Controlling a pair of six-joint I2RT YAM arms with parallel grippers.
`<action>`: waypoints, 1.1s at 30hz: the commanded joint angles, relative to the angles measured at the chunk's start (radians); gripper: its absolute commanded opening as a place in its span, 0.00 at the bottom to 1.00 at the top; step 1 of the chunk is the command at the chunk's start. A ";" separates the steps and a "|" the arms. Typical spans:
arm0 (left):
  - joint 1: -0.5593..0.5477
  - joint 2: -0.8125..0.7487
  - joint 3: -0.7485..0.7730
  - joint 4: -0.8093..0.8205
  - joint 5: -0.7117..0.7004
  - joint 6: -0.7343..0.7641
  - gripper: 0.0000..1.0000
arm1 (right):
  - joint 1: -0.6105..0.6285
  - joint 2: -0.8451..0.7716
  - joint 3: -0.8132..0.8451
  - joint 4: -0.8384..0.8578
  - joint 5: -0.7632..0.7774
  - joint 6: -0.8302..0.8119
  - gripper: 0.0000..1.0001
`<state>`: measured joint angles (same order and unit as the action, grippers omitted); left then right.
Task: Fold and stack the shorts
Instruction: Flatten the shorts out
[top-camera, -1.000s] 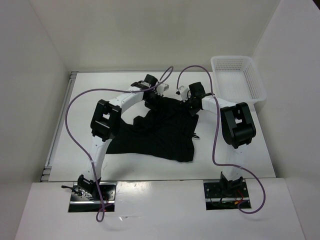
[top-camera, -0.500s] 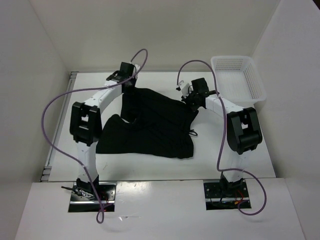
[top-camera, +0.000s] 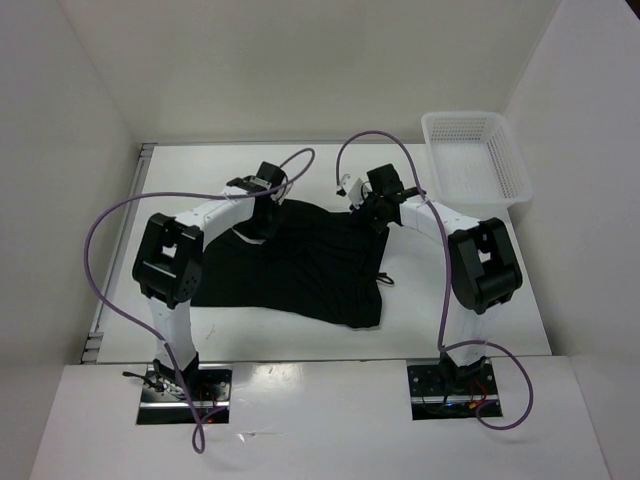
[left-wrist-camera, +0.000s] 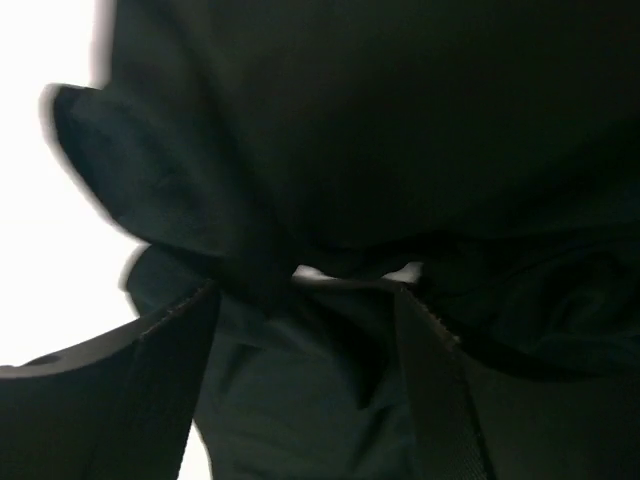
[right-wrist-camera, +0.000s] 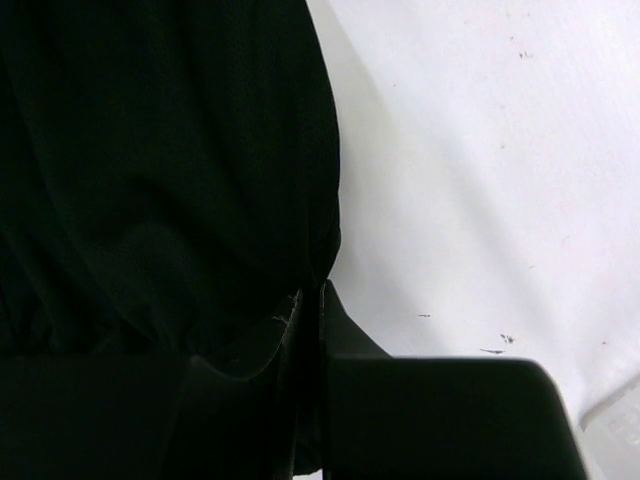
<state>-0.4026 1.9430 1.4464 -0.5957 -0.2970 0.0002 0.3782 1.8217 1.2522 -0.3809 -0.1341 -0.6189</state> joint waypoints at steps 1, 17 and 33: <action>0.096 -0.020 0.184 -0.047 0.068 0.000 0.80 | 0.002 -0.025 -0.014 0.002 0.034 -0.019 0.00; 0.231 0.395 0.663 -0.257 0.490 0.000 0.81 | 0.002 0.045 -0.002 -0.018 0.034 -0.047 0.00; 0.222 0.441 0.749 -0.303 0.282 0.000 0.00 | 0.002 0.054 0.000 0.031 0.112 -0.056 0.00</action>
<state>-0.1856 2.4260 2.1361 -0.9131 0.0925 -0.0044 0.3782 1.8694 1.2236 -0.3847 -0.0715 -0.6567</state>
